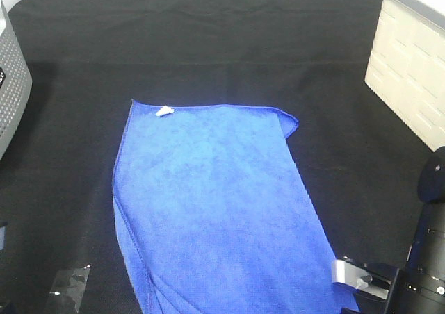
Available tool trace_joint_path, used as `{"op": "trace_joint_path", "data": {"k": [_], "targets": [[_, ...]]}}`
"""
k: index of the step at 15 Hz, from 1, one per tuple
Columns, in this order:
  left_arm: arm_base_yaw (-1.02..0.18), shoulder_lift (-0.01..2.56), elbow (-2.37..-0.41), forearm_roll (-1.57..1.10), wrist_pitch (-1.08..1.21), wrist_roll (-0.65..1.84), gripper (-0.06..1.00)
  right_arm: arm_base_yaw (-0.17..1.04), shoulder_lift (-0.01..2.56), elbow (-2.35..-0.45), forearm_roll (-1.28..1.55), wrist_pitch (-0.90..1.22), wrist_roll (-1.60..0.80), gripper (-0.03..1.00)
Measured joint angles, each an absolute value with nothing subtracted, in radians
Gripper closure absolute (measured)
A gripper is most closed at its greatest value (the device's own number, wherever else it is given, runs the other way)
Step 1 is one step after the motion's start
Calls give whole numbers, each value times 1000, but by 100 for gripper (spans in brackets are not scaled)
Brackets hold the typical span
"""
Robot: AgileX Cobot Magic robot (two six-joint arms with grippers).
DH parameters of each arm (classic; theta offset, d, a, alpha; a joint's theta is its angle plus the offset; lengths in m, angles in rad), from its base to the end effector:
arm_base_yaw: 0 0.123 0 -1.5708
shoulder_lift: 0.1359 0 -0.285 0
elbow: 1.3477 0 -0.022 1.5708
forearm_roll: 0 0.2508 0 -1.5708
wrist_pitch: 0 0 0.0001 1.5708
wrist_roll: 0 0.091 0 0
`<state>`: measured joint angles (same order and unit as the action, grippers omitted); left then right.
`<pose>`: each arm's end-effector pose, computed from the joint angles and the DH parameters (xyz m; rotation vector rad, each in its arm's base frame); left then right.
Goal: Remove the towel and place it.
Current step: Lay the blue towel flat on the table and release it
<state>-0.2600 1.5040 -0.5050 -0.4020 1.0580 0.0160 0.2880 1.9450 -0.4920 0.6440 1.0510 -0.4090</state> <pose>0.1468 -0.0712 0.1426 -0.0080 -2.6933 0.3511 0.1390 0.0907 0.0736 0.1398 -2.3021 -0.5347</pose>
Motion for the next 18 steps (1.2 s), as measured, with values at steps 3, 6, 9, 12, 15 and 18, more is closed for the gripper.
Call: {"op": "trace_joint_path", "data": {"k": [3,6,9,12,15,18], "targets": [[-260,1504,-505,-402,1058,16,77,288,1929,-491,651,1060,-408,27],[-260,1504,-505,-406,1058,15,56,288,1832,-490,650,1081,-389,26],[-260,1504,-505,-417,1061,16,39,288,1638,-487,647,1123,-361,26],[-260,1486,-504,-419,1063,16,37,288,1397,-487,605,1157,-269,26],[-260,1436,-507,-419,1065,16,37,288,1243,-506,519,1165,-187,26],[-260,1366,-578,-409,1070,17,37,287,1192,-615,441,1170,-152,26]]}}
